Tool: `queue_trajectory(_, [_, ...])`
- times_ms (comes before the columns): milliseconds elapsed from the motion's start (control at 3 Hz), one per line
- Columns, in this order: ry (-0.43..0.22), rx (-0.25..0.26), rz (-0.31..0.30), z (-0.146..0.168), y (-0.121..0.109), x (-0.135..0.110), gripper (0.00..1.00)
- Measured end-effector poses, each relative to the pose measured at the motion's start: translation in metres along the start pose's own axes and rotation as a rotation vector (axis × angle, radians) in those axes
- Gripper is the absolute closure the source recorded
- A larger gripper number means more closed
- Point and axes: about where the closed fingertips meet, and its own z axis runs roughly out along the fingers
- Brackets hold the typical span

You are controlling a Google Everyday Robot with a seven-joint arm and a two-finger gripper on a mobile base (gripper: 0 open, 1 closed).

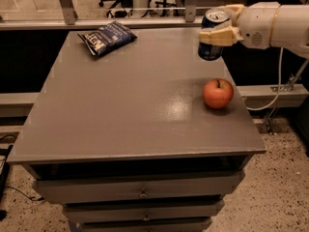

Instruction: Move pepsi can near apple

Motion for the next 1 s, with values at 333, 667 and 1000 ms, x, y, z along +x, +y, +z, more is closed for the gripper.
queue_trajectory(333, [0.004, 0.029, 0.040, -0.008, -0.007, 0.012, 1.00])
queue_trajectory(667, [0.019, 0.056, 0.104, -0.016, -0.007, 0.030, 1.00])
queue_trajectory(1000, [0.036, 0.071, 0.164, -0.019, -0.007, 0.050, 0.98])
